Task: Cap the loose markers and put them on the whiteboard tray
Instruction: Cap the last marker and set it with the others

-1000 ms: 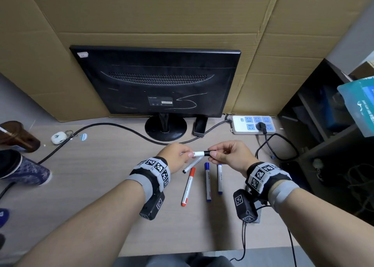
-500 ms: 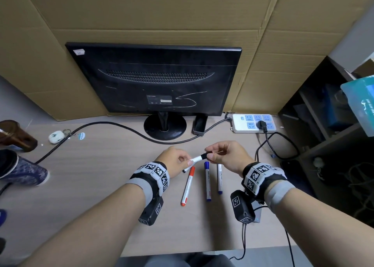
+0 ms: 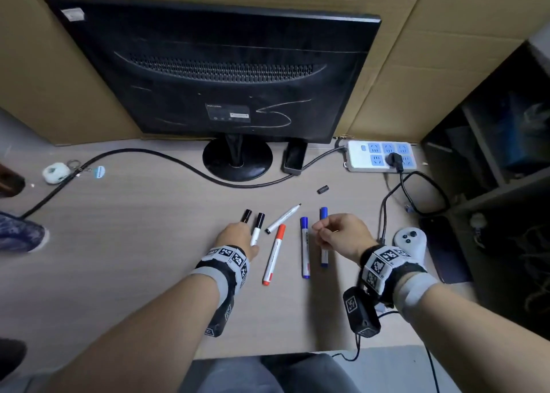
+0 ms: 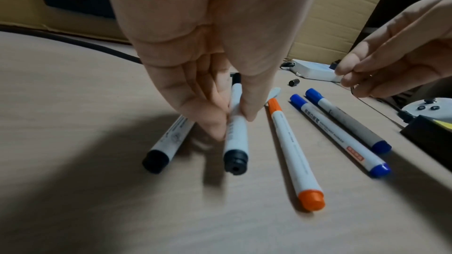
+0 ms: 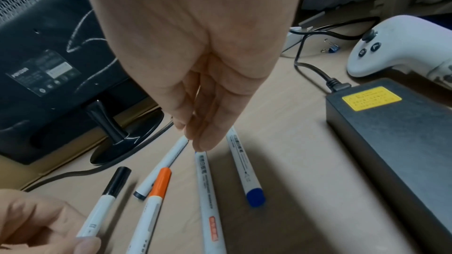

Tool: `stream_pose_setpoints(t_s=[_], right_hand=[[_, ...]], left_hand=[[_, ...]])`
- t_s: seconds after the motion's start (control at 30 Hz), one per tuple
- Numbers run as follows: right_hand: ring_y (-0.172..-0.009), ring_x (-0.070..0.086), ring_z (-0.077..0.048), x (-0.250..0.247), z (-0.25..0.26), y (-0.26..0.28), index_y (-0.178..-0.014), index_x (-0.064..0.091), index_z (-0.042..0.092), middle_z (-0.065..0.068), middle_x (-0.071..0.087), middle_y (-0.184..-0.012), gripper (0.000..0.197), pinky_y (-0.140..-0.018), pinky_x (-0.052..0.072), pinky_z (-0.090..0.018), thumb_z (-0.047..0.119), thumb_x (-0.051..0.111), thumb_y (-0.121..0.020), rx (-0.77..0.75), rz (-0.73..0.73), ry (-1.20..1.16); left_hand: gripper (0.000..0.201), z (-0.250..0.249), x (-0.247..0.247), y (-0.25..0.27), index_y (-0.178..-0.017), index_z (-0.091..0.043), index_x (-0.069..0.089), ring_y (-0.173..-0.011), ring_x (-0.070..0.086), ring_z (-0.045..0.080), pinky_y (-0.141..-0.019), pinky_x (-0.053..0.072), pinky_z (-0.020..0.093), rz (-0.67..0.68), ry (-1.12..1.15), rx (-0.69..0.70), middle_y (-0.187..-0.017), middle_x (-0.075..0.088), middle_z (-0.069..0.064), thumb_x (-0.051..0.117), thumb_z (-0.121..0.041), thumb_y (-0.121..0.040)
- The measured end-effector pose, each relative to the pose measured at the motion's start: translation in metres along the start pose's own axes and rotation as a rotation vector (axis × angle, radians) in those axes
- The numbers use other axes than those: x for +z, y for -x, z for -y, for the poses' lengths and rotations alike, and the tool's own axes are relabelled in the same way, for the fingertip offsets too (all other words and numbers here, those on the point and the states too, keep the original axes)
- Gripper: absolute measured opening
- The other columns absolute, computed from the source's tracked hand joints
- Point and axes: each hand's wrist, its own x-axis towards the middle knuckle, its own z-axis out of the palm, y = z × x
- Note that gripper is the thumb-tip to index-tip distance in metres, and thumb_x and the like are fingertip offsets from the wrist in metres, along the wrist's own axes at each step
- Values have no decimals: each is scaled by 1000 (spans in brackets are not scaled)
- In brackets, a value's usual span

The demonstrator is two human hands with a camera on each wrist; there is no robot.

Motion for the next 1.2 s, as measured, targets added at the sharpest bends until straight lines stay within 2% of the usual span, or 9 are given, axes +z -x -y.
stream_pose_setpoints(t_s=[0.13,0.3,0.4,0.53,0.73,0.93,1.0,1.1,1.2], right_hand=[[-66,67,-18,-2,0,0,-86,73,11,-7,72,-75,25,-59,61,-21,-3,56,-98,9,6,3],[-71,68,-23,-7,1,-5,-86,73,11,-5,73,-73,25,-78,64,-43,-2,56,-98,17,0,-11],[-71,70,-22,-14,1,-8,-92,74,8,-9,73,-78,21,-79,66,-43,1,57,-99,27,-15,-31],[-68,68,-18,-27,-1,-8,-98,74,2,-17,74,-90,18,-62,62,-27,-1,56,-100,50,-57,-106],[-61,65,-19,-51,-21,-3,-91,73,13,-10,72,-83,22,-59,58,-32,2,57,-100,91,-129,-96],[-65,73,-19,-61,-9,-15,-95,76,17,-4,78,-94,20,-44,49,-22,9,58,-97,86,-217,-14],[-74,77,-23,-58,-2,-25,-95,77,18,-2,79,-95,19,-52,52,-19,10,60,-96,72,-236,10],[-89,72,-18,-48,11,-43,-99,77,21,5,76,-94,15,-79,51,-21,15,64,-94,38,-320,93],[-91,66,-16,-35,26,-62,-109,72,23,4,72,-97,16,-82,42,-19,21,63,-95,51,-357,148]], left_hand=[[20,-2,3,-8,-90,-14,70,-82,71,25,-70,56,30,7,21,-9,-89,73,4,75,-33,-86],[23,-10,-6,-11,-102,-16,62,-88,70,28,-71,56,33,-64,6,11,-98,71,4,67,-36,-92],[17,-20,-17,-16,-103,-18,65,-85,67,27,-68,54,33,-112,-11,50,-100,71,2,62,-32,-95],[14,-41,-26,-31,-100,-23,67,-84,69,25,-66,53,32,-154,-13,116,-102,70,1,58,-31,-94],[30,-78,-17,-54,-114,-28,68,-98,69,23,-86,55,35,-100,-64,155,-124,54,1,67,-47,-91],[27,-91,-14,-72,-114,-24,71,-102,70,25,-84,56,35,-77,-177,173,-123,59,3,66,-39,-92],[24,-90,-18,-72,-107,-25,73,-98,70,25,-80,56,34,-91,-138,184,-118,63,2,66,-39,-89],[21,-83,-32,-69,-102,-29,72,-99,67,23,-81,53,33,-125,0,224,-114,62,-3,68,-41,-85],[22,-73,-51,-65,-100,-31,70,-95,67,16,-84,54,32,-153,162,255,-101,69,-11,69,-39,-79]])
